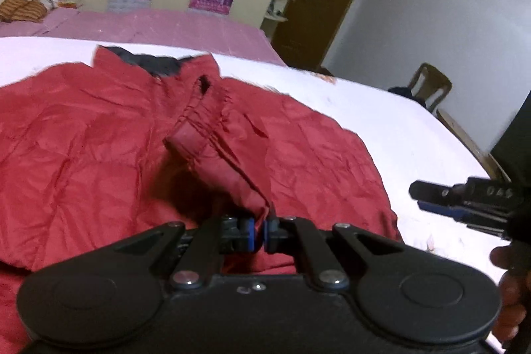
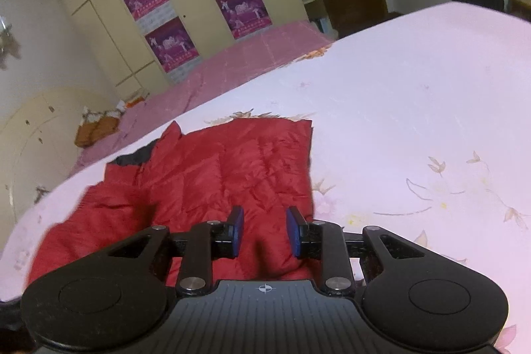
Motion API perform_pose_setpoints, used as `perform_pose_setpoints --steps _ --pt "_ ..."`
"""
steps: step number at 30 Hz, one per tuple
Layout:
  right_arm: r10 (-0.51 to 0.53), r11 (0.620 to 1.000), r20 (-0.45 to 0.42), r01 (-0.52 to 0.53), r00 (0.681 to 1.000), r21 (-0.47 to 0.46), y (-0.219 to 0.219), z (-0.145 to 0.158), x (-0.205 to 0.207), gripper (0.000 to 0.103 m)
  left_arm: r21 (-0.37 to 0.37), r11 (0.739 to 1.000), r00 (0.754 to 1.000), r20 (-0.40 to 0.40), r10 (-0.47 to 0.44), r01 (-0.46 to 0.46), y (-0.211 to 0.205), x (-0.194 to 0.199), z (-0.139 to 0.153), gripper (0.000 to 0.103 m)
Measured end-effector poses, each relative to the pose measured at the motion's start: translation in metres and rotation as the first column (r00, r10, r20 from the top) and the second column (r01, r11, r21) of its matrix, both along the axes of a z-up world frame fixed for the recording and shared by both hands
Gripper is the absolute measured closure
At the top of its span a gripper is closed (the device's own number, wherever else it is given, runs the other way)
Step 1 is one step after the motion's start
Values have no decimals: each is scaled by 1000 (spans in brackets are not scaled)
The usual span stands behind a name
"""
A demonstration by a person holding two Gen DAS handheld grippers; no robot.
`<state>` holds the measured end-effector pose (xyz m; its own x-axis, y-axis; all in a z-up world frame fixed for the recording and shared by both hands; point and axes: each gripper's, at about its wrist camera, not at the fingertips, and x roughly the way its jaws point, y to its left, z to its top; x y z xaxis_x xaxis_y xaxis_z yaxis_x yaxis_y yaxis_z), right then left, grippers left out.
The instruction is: Fold large clothes
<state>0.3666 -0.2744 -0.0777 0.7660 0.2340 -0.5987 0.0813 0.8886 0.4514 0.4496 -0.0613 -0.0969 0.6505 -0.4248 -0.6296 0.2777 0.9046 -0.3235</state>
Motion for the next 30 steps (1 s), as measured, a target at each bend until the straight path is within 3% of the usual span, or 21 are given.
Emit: perform_pose_setpoints --steps 3,4,6,9,12,16,20,21,22,26,27,28,30 --pt "1 1000 5 -1 1000 5 -6 2 0 75 -5 1000 999 -20 -25 25 1 0 -10 92" --pt "3 1000 5 -3 1000 -3 -7 4 0 58 -11 999 999 -20 -34 34 0 1 -13 87" --pt "-8 1000 48 9 999 -26 -6 9 -5 14 -43 997 998 -18 -66 66 4 3 -12 58" --pt "28 999 87 -26 996 -30 -4 17 -6 14 -27 995 995 17 -98 99 1 -7 -8 32" --pt "59 998 104 -58 993 -17 1 21 -5 14 30 997 993 91 -80 78 8 -31 9 26" --pt "127 991 80 -130 989 40 14 18 5 25 44 997 989 139 58 -64 64 -59 26 30" --pt "145 988 -4 -144 989 58 29 -1 16 26 89 963 961 130 243 -256 136 -66 21 38" --pt "148 987 -32 -146 988 69 32 -8 20 32 88 953 953 117 278 -289 152 -64 19 39" --pt "155 985 -63 -149 986 84 35 -16 24 47 87 946 946 112 303 -313 165 -62 16 40" --pt "172 982 -98 -162 980 100 43 -27 35 65 106 932 936 104 338 -348 185 -45 6 43" --pt "178 982 -90 -171 980 80 46 -26 35 82 107 933 937 98 335 -344 186 -42 3 43" --pt "179 983 -79 -175 981 53 48 -23 35 87 108 935 940 91 328 -337 186 -39 2 44" --pt "180 984 -37 -180 983 1 48 -13 31 88 105 941 945 95 313 -322 183 -37 1 44"
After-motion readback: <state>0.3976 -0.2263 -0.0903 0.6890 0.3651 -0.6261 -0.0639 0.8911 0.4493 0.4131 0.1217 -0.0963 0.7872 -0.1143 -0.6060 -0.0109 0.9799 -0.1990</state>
